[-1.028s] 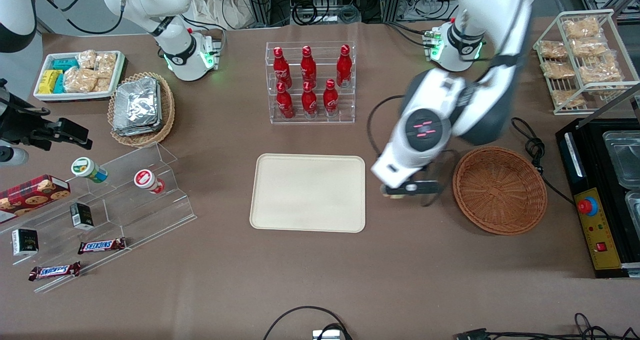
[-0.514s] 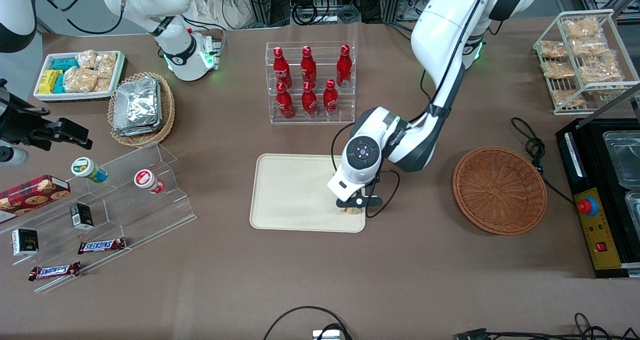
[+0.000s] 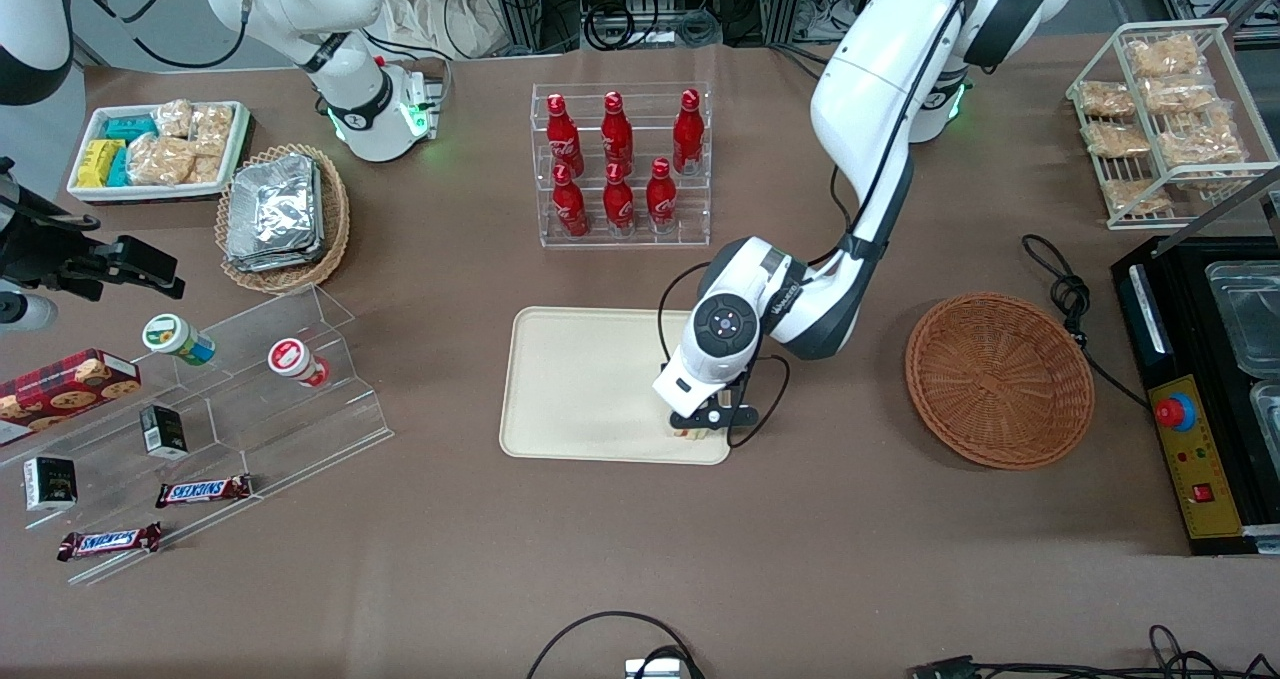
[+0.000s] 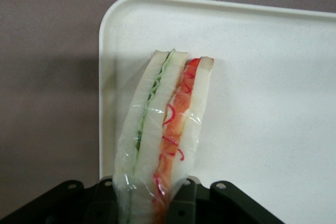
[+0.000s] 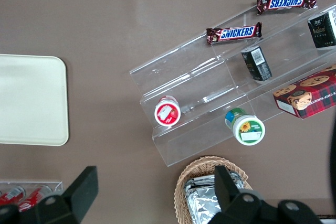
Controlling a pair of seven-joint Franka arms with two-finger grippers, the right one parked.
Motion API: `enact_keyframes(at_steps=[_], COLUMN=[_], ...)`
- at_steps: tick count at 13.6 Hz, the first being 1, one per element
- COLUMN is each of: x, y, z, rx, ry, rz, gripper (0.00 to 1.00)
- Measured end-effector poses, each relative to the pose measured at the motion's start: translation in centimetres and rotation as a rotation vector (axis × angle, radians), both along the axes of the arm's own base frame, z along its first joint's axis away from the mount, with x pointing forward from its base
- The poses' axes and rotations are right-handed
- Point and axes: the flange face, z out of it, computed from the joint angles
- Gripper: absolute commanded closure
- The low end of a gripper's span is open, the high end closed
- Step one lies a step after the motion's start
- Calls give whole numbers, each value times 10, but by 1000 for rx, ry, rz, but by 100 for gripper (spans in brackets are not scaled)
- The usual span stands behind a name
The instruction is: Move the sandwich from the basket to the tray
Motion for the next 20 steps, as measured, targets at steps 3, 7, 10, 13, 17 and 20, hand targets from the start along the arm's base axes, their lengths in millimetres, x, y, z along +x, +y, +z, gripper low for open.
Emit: enact_keyframes(at_steps=[3,7,10,13,17,20], x=[12,14,11,3,-36,-52], y=[4,11,21,51,111,172], z=[13,56,78,100,136,180], rx=[-14,-9,-2,5,3,1], ry=[-23,-11,-2,2,-8,11], rz=[14,17,24,51,55,5], gripper=[0,0,0,0,0,0])
